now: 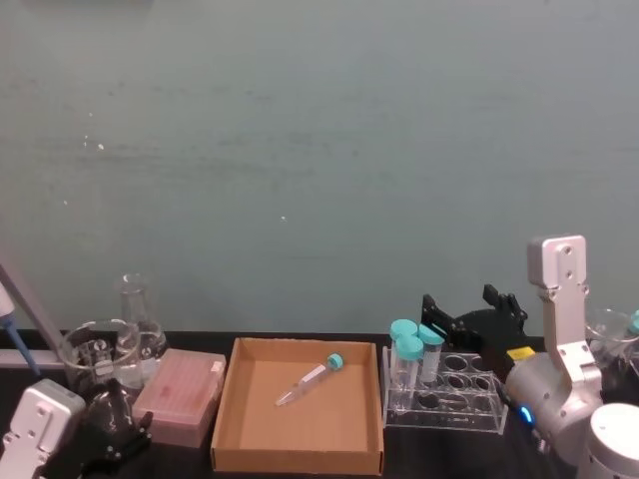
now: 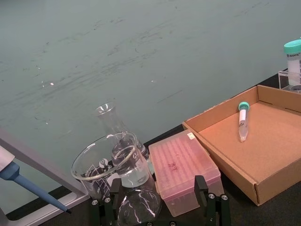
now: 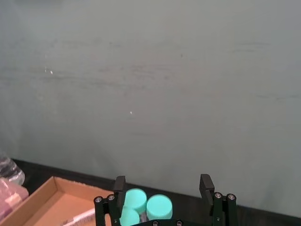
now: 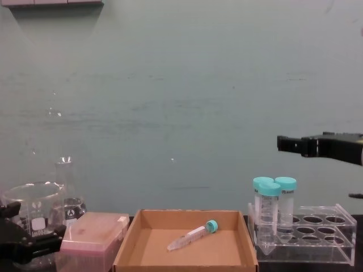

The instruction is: Use the right hand to move the test tube from the test tube rack into the box.

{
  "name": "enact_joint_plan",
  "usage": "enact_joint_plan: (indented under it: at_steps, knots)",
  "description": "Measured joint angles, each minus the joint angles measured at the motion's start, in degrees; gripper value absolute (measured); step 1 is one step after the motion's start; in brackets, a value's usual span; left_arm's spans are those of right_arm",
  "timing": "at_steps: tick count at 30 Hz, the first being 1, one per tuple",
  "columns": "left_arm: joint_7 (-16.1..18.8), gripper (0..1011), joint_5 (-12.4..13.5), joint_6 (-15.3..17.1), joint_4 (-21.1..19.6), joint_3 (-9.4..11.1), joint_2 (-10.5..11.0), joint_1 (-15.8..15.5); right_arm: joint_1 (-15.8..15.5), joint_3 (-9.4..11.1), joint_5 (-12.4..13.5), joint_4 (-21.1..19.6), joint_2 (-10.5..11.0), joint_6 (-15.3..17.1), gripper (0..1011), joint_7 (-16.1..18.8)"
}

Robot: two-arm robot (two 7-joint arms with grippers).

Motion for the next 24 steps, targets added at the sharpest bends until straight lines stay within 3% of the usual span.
enact_joint_plan:
  at_steps: [6,24]
  knots:
    - [0.0,1000,0.0,0.0,0.0,0.0,0.0,0.0,-1.0,0.0,-1.0,-0.5,-0.3,1.3,1003,0.0]
    - [0.0,1000,0.0,0.0,0.0,0.0,0.0,0.0,-0.8,-0.1,-0.9,-0.5,-0.2,1.0,1003,0.0]
